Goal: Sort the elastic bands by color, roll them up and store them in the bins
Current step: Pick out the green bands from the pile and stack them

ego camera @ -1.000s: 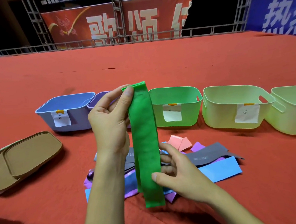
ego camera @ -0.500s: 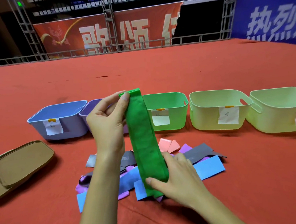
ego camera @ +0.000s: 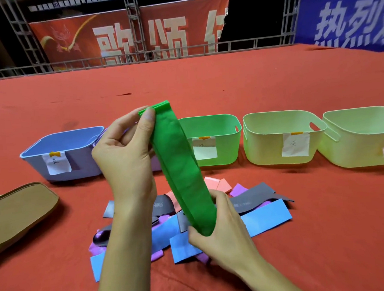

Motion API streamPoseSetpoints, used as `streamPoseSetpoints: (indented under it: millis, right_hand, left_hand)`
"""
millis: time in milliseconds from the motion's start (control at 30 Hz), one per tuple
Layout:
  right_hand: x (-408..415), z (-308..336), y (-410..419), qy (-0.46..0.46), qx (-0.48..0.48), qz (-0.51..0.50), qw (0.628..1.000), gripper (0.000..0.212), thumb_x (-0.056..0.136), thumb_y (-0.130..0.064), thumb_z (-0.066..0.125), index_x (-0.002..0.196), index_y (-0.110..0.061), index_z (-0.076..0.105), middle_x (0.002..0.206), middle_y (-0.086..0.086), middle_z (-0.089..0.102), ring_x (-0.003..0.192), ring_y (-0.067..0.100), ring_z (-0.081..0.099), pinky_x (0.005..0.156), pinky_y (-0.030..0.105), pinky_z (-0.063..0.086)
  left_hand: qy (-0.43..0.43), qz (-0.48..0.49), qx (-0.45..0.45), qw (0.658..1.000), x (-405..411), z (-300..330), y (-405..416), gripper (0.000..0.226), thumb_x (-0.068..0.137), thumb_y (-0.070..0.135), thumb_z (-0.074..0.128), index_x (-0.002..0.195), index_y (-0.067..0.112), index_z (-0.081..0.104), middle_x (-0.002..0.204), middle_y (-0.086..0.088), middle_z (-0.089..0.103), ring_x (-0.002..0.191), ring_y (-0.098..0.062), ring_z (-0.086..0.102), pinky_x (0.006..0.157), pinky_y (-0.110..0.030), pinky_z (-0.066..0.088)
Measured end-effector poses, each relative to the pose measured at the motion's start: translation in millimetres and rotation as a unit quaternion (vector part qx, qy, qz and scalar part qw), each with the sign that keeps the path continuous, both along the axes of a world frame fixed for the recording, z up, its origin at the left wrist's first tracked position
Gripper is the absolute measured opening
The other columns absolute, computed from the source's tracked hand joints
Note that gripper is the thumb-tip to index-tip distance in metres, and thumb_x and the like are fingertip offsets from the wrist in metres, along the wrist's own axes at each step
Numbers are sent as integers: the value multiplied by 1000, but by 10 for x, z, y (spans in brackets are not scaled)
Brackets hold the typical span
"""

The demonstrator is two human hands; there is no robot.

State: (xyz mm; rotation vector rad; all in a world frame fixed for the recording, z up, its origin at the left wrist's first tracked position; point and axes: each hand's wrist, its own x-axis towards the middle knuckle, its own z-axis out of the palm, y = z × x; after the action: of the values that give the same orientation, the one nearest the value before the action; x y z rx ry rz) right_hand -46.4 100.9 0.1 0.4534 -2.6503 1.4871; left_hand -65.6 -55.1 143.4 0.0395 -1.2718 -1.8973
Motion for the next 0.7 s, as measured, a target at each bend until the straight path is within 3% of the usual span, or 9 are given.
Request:
streamPoseSetpoints:
  millis: [100,200,300,400,567,700]
  right_hand:
    - [-3,-22,14,3,-38,47,998,71,77,-35,75,136,-51,38,109,-18,65,101,10,65,84,41,56]
    - [1,-40,-4,6,-53,70,996,69,79,-27,73,135,-50,40,114,-20,64,102,10,66,87,38,56]
    - [20,-70,-30,-14,-56,82,995,65,78,-33,72,133,-48,42,108,-18,65,95,10,66,85,43,57]
    - [24,-78,-41,-14,-60,81,995,71,76,-47,81,136,-47,42,112,-18,68,102,8,68,88,38,57]
    - [-22,-74,2,-4,-62,74,995,56,83,-33,80,128,-45,49,97,-18,72,86,9,70,79,43,58]
    - [-60,-54,78,-32,-49,122,991,79,72,-41,93,137,-48,48,109,-18,74,99,7,71,89,35,58]
  left_hand:
    - [3,1,-5,1000,32,10,-21,13,92,16,83,104,11,80,91,-9,82,84,-25,74,66,-30,59]
    - [1,-10,-12,1000,44,8,15,10,92,15,83,101,13,80,90,-9,82,85,-25,76,70,-33,61]
    - [-2,-8,-14,1000,25,-9,12,9,92,14,84,99,14,80,90,-8,82,86,-25,76,70,-33,60]
    - [-7,1,-17,1000,-9,-40,-39,11,92,15,83,102,12,80,92,-9,82,87,-26,76,71,-34,61]
    - [-20,14,-20,1000,-52,-94,-161,15,93,16,83,105,9,80,93,-10,82,86,-25,75,71,-35,62]
    - [-34,22,-26,999,-120,-158,-243,16,93,18,84,106,8,80,91,-8,82,84,-22,75,69,-32,60]
